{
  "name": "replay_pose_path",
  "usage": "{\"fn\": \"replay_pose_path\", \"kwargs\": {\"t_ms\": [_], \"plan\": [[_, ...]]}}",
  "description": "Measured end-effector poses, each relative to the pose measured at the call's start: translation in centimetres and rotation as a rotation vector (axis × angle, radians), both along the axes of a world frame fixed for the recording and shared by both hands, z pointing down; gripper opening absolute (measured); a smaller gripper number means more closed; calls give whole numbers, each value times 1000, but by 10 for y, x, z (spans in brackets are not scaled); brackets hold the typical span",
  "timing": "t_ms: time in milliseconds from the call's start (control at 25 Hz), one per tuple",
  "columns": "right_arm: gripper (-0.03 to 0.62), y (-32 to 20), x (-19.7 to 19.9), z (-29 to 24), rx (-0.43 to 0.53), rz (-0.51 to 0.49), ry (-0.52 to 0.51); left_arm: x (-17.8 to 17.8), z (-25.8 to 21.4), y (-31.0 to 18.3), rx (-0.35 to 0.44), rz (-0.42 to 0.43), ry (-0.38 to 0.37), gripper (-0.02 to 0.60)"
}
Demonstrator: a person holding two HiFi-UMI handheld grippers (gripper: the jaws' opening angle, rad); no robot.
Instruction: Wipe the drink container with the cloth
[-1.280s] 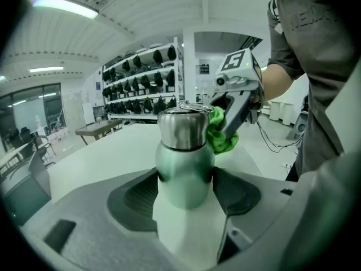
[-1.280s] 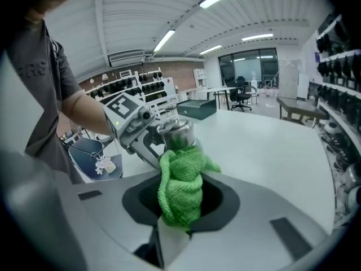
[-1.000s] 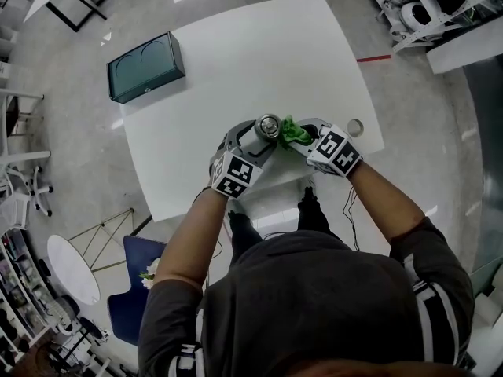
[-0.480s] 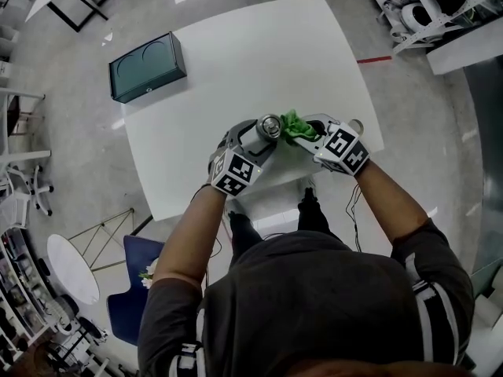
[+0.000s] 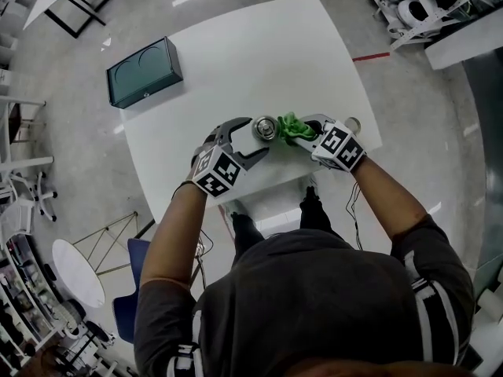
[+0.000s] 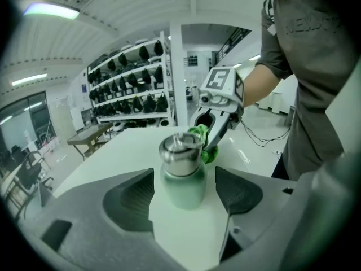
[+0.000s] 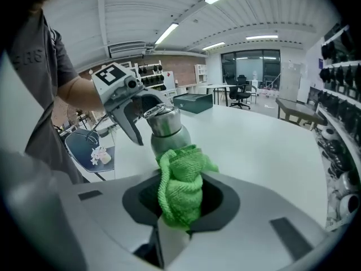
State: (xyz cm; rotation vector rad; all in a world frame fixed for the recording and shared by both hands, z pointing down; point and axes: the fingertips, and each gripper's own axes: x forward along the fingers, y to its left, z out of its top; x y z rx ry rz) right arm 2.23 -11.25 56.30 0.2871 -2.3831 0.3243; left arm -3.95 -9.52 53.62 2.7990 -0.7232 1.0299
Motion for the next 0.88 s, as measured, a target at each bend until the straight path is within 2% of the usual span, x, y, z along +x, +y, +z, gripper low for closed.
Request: {"fn": "replay_pose_path", "kwargs": {"t_ms": [160, 280, 320, 440, 560, 720, 880], "plan": [[81, -4, 6, -4, 7, 18, -22, 13, -34, -9, 44, 137, -63, 322], [81, 0, 7, -4, 4, 29, -46, 25, -34, -12, 31, 256, -136, 313], [81, 4, 6, -4, -1, 32, -59, 27, -32, -11, 18, 292, -154, 254], [81, 17, -3, -6, -39, 46, -119, 29, -31, -13, -11, 357, -171, 239], [81, 28, -17, -1, -85, 68, -161, 33, -33, -15, -21, 373, -158, 239], [81, 30, -23, 27, -156, 125, -139, 36, -32, -15, -28, 367, -154, 239], [81, 25, -23, 35, -163, 140, -123, 32, -32, -16, -38, 292, -132, 239]]}}
